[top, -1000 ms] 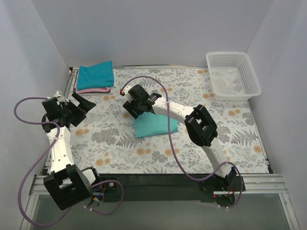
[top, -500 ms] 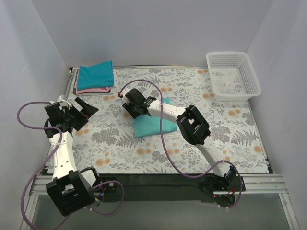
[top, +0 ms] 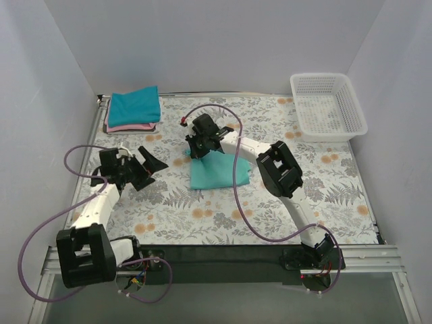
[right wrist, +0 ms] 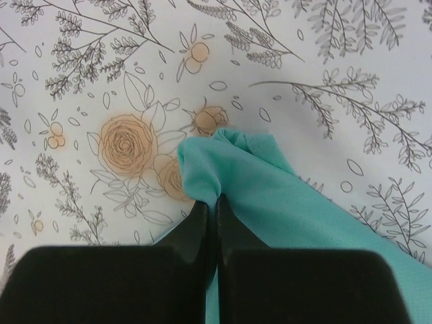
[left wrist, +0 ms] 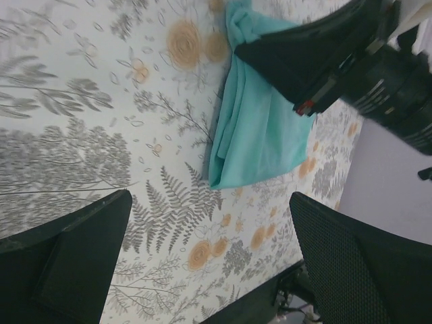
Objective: Fold and stack the t-shirts
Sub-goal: Neatly place the folded tshirt to the corner
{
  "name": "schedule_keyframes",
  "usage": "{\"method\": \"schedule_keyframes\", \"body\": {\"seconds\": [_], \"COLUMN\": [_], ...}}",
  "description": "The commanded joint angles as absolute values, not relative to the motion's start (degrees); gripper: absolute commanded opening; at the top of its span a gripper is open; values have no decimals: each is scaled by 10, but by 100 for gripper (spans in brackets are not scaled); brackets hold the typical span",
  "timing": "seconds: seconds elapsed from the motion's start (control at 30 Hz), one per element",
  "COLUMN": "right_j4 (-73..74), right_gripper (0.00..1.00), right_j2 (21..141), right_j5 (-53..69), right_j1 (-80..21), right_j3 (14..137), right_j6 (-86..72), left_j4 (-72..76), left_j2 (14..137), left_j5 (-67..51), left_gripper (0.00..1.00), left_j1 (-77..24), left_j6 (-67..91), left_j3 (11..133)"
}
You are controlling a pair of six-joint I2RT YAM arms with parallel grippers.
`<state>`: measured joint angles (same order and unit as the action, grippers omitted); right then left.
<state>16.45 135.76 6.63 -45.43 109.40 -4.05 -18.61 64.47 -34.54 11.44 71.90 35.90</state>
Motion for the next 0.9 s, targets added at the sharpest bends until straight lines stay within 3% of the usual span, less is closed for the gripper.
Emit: {"method": "schedule_keyframes", "body": {"seconds": [0.0,0.5,0.87], "right_j4": [175,110,72], "right_gripper": [1,1,1], "right_j2": [1310,1305,1296], "right_j5": [174,279,310], "right_j1": [-424,-369,-353], "right_j3": [1078,1034,1029], "right_j6": [-93,-211,-277], "left_j4": [-78,202,269], "left_j2": [680,922,1032], "left_j5": [-351,-333,-270], "left_gripper": [98,98,98], "left_j1": [56,-97,-171], "left_j6": [782,881,945], "left_j3": [331,352,392]}}
